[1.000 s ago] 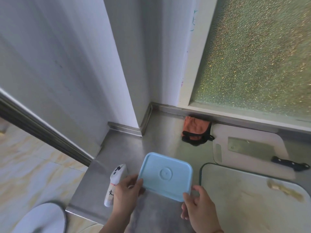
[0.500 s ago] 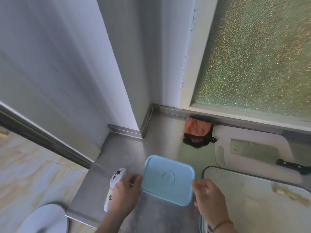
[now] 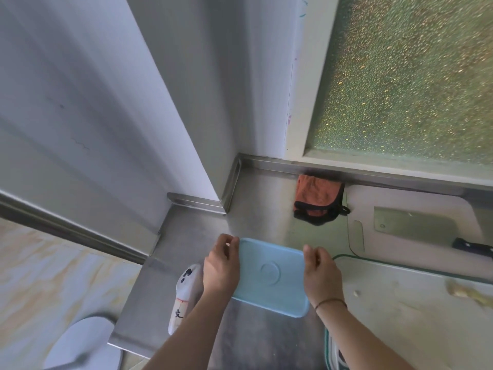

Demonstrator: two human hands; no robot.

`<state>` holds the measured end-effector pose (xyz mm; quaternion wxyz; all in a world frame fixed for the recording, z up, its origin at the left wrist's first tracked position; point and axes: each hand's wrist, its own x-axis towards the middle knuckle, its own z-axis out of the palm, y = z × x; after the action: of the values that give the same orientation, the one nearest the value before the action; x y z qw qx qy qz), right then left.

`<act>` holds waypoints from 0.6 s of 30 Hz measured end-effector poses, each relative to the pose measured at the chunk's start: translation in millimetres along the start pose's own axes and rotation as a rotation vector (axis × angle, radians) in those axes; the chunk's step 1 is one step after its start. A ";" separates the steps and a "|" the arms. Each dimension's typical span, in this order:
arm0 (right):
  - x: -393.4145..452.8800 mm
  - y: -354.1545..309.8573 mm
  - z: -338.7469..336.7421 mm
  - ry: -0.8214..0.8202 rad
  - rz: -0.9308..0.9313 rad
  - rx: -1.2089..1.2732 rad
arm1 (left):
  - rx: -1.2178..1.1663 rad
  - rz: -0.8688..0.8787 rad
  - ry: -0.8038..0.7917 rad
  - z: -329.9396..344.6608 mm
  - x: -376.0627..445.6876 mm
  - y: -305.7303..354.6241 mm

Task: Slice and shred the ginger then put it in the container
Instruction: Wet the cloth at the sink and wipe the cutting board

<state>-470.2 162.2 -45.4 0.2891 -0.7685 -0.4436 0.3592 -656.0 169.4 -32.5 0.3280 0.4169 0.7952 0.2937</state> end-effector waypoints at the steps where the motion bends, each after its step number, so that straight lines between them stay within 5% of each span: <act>1: 0.2 -1.6 -1.3 -0.012 0.021 0.020 | -0.005 -0.002 -0.015 -0.1 -0.2 1.0; 4: -10.4 -1.3 -12.6 -0.001 0.044 0.114 | -0.017 0.017 -0.089 -8.9 -7.1 -2.8; 10: -58.7 26.7 -21.1 -0.139 -0.139 -0.040 | 0.415 0.474 -0.336 -32.7 -39.6 -55.1; 18: -70.0 29.7 -10.0 -0.192 -0.172 -0.103 | 0.424 0.437 -0.261 -19.3 -46.1 -61.5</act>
<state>-472.5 85.7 -41.7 0.2350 -0.7037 -0.5514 0.3816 -679.6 96.7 -53.6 0.2622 0.6706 0.6818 0.1293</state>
